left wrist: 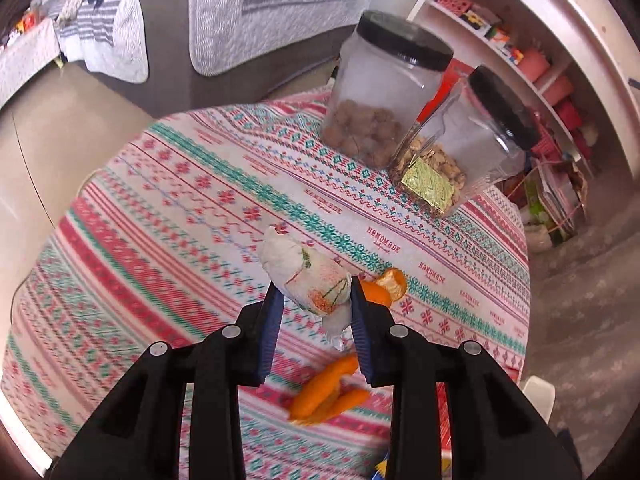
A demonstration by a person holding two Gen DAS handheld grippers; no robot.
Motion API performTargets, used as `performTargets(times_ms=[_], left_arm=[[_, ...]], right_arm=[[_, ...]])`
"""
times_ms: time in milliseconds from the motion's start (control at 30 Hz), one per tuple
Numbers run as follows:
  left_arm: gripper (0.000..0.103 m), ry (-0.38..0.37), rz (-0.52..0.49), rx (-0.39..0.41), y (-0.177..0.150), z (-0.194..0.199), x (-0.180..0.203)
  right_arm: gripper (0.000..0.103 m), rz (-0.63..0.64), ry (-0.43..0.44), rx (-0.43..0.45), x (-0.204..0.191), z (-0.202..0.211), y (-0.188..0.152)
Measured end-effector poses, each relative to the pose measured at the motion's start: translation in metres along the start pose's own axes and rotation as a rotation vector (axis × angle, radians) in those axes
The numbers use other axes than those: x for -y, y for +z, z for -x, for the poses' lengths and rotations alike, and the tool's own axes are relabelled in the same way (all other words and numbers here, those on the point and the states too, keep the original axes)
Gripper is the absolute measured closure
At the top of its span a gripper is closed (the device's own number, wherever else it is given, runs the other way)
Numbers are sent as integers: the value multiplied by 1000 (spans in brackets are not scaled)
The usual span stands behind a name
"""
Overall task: Collect trash
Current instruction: 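Grasp the white tissue bundle with the left gripper, then grasp the long orange peel with the right gripper while the left gripper holds the bundle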
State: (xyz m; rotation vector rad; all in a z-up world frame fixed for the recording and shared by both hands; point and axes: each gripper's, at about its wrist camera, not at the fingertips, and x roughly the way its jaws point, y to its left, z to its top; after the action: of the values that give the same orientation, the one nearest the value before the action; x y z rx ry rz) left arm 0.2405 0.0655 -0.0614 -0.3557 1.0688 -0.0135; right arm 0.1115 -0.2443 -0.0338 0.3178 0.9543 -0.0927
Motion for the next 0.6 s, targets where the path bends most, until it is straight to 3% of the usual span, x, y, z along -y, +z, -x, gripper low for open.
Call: performTargets(times_ms=[167, 300, 400, 600], left_arm=[[70, -98, 28, 87, 0, 57, -44], [70, -78, -3, 106, 10, 62, -52], [70, -102, 22, 96, 18, 68, -65], [70, -107, 33, 156, 30, 90, -76]], right_arm=[[9, 336, 81, -50, -68, -10, 16], [14, 648, 74, -149, -132, -45, 28], [25, 754, 47, -235, -164, -83, 33], [37, 922, -9, -351, -209, -147, 17]])
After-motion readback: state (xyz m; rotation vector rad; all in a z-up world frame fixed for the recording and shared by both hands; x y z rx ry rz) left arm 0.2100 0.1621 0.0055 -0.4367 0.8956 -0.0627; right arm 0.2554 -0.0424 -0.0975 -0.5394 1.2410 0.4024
